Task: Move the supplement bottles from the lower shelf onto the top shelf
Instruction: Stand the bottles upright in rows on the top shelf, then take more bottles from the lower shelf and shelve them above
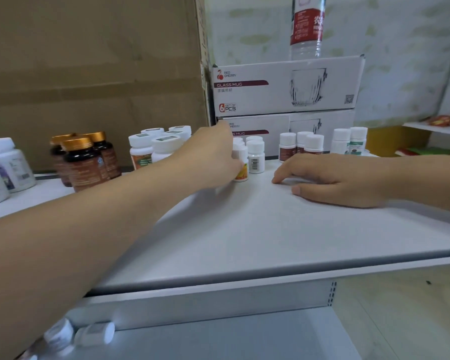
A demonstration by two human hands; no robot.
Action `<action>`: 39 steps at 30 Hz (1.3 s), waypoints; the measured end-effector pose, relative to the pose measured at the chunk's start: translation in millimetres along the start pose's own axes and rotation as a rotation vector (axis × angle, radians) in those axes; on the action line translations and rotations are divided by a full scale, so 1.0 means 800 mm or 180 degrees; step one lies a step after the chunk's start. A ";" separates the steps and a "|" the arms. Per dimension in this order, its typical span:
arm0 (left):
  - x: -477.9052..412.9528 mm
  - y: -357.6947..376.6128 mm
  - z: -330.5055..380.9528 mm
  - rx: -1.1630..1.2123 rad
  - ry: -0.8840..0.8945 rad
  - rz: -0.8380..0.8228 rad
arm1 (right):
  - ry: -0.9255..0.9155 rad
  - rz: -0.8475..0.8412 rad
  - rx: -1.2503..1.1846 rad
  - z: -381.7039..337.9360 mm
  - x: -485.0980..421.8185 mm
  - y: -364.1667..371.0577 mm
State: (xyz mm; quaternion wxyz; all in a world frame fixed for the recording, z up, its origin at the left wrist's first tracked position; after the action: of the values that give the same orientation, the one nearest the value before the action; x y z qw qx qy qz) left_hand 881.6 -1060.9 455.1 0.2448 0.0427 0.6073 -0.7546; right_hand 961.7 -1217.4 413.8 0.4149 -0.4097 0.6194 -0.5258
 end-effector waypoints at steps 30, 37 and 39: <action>0.486 -0.092 -0.197 -0.0711 -0.1530 -0.0401 | 0.0087 -0.0237 0.0653 -0.252 0.198 0.116; 0.573 -0.021 -0.340 -0.0340 -0.2084 -0.0202 | 0.0143 -0.0399 0.0149 -0.309 0.101 0.278; 0.585 0.000 -0.395 -0.0180 -0.2242 -0.0146 | 0.0208 -0.0454 -0.0002 -0.331 0.064 0.327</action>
State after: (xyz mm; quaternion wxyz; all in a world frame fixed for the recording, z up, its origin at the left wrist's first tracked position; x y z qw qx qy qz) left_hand 398.2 -913.4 204.2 0.4233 -0.2406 0.5071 -0.7112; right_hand 676.4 -1153.9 177.2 0.3558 -0.4355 0.6020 -0.5669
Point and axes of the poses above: each hand's wrist, its own x-axis away from the middle knuckle, its own y-axis out of the palm, z = x × y, the point moved 7 cm from there along -x, towards the middle knuckle
